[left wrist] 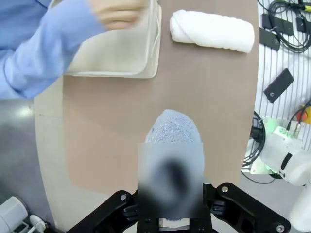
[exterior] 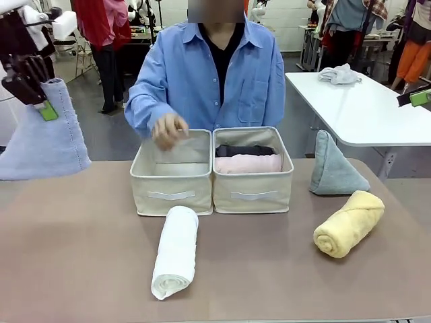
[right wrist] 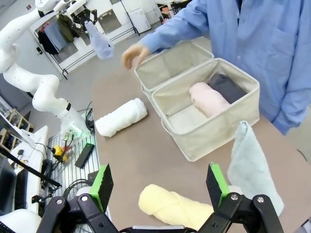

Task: Sort the towels based on their folding style.
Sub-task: Pick up one triangle-folded towel and place it in the left Fabric basket.

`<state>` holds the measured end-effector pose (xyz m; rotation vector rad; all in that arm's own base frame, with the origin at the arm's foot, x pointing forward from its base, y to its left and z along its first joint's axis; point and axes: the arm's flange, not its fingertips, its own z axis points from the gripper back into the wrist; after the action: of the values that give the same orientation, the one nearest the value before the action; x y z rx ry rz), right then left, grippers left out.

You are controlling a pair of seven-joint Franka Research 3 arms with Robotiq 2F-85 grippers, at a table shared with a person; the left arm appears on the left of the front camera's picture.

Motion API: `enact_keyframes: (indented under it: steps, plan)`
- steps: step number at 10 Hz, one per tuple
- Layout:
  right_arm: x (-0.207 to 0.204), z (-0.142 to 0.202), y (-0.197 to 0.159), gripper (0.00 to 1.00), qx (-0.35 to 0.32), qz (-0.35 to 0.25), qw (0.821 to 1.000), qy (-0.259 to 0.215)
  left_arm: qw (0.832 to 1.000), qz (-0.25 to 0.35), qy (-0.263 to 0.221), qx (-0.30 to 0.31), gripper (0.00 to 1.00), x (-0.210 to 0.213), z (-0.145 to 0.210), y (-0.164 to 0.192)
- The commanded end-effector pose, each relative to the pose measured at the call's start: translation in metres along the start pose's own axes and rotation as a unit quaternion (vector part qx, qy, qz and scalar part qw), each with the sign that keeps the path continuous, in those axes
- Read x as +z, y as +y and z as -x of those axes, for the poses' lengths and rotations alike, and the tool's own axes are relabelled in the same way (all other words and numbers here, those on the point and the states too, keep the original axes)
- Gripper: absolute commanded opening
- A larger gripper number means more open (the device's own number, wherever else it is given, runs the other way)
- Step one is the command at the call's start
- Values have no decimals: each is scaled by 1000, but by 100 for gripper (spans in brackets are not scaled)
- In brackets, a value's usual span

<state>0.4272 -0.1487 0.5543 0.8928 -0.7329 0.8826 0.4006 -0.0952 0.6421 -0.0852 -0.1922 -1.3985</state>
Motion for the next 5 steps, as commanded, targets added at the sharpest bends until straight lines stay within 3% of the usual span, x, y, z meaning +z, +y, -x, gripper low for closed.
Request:
enact_keyframes:
  steps: [1, 3, 5]
  plan:
    - [0, -1, 1, 100, 0, -4, 1000, -6, 999, 28, 15, 8, 19, 17, 54, -19]
    - [0, -1, 1, 100, 0, -4, 1000, -6, 999, 12, 1, 49, 19, 24, 115, -56]
    - [0, -1, 1, 100, 0, -4, 1000, -6, 998, 11, 2, 59, 19, 20, 126, -60]
